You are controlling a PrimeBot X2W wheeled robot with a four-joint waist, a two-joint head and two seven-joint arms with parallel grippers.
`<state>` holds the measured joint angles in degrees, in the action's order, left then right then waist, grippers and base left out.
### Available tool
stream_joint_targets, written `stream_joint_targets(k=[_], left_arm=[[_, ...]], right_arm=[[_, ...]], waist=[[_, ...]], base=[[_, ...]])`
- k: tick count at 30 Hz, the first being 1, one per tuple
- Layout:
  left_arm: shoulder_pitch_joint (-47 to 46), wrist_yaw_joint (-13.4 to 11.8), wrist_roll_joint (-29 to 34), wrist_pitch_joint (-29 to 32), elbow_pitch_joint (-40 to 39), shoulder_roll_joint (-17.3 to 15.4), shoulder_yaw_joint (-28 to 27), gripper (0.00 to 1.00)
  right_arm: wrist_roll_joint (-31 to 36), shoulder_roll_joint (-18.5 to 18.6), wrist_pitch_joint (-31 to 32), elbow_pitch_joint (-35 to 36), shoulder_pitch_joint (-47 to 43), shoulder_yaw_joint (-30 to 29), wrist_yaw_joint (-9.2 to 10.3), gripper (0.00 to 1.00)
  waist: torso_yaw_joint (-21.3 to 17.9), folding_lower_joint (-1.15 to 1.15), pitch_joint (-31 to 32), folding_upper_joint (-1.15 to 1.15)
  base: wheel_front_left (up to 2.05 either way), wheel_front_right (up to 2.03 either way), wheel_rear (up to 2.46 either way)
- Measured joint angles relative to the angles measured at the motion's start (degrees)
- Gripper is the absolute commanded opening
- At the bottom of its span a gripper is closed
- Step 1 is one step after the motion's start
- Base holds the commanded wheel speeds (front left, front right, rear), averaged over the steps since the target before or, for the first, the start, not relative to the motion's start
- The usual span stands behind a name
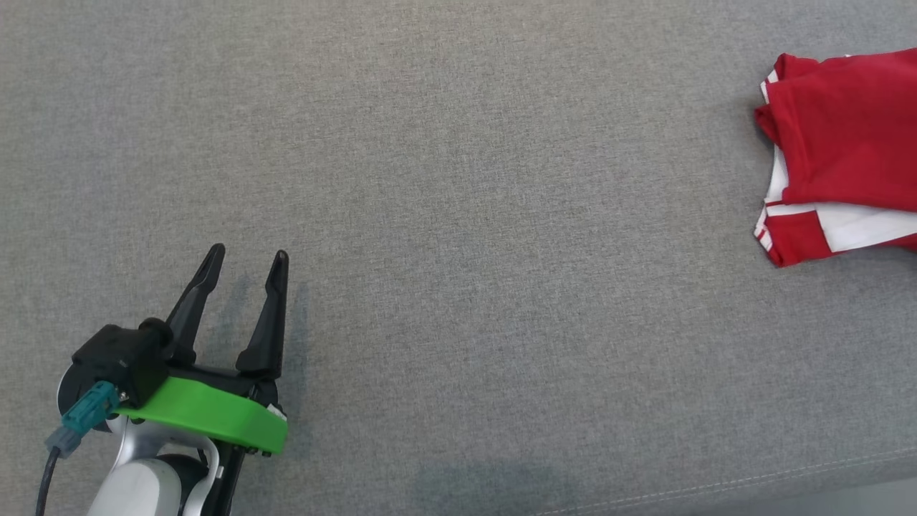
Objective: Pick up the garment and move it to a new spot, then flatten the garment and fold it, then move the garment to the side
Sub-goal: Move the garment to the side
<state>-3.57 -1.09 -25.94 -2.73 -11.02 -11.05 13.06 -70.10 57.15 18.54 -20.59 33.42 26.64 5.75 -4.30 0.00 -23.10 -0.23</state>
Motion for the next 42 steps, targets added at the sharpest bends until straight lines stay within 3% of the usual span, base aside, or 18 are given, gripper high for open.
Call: stream_joint_targets(k=[1,2,3,4,5,6,7,23,31,35,42], left_arm=[[0.0,0.0,0.0,0.2,0.0,-0.2,0.0,1.0],[0.0,0.0,0.1,0.4,-0.3,-0.5,0.0,1.0],[0.0,-0.1,0.2,0.8,-0.7,-0.7,0.0,1.0],[-0.1,-0.2,0.5,0.9,-0.9,-0.7,0.0,1.0],[-0.2,-0.2,0.6,1.2,-1.1,-0.7,0.0,1.0],[-0.3,-0.2,0.9,1.3,-1.2,-0.8,0.0,1.0],[-0.5,-0.2,1.1,1.4,-1.3,-0.9,0.0,1.0],[-1.4,-0.5,1.6,1.3,-0.4,-1.3,-0.6,1.0],[-1.4,-2.0,3.4,-2.6,1.4,-1.7,-4.1,1.0],[-1.3,-2.6,3.5,-5.2,3.3,-1.5,-6.2,1.0],[1.6,-3.7,3.3,-9.0,7.7,-0.3,-8.8,1.0]], right_arm=[[0.5,0.3,-0.4,-0.5,-0.1,0.1,0.05,0.13],[1.0,0.6,-0.6,-0.8,-0.2,0.1,0.41,0.14],[1.5,0.9,-1.0,-1.1,-0.2,0.1,0.44,0.27],[2.5,1.2,-1.8,-1.7,-0.2,0.2,0.44,0.27],[4.0,1.4,-2.7,-2.3,-0.2,0.5,0.47,0.5],[5.1,1.5,-3.4,-2.9,-0.2,0.8,0.49,0.84],[6.1,1.5,-4.0,-3.6,-0.3,1.2,0.49,1.0],[13.3,-5.3,-17.1,-7.3,-1.1,3.1,0.92,1.0],[17.7,-8.9,-28.1,-2.6,-1.0,2.9,1.0,1.0],[18.6,-12.4,-33.0,-0.6,-1.4,2.8,1.35,1.0],[21.3,-18.2,-33.6,2.2,-7.0,4.3,1.42,1.0]], waist=[[0.0,0.0,-0.2,0.0],[0.0,0.0,-0.4,0.0],[-0.1,0.0,-0.6,0.0],[-0.1,0.0,-0.8,0.0],[-0.2,0.0,-1.0,0.0],[-0.3,0.0,-1.3,0.0],[-0.4,0.0,-1.5,0.0],[-2.4,0.0,-0.5,0.0],[-3.1,0.0,2.7,0.0],[-3.4,0.0,4.8,0.0],[-3.8,0.0,9.2,0.0]], base=[[0.0,0.0,0.0],[0.0,0.0,0.0],[0.0,0.0,0.0],[0.0,0.0,0.0],[0.0,0.0,0.0],[0.0,0.0,0.0],[0.0,0.0,0.0],[0.0,0.0,0.0],[0.0,0.0,0.0],[0.0,0.0,0.0],[0.0,0.0,0.0]])
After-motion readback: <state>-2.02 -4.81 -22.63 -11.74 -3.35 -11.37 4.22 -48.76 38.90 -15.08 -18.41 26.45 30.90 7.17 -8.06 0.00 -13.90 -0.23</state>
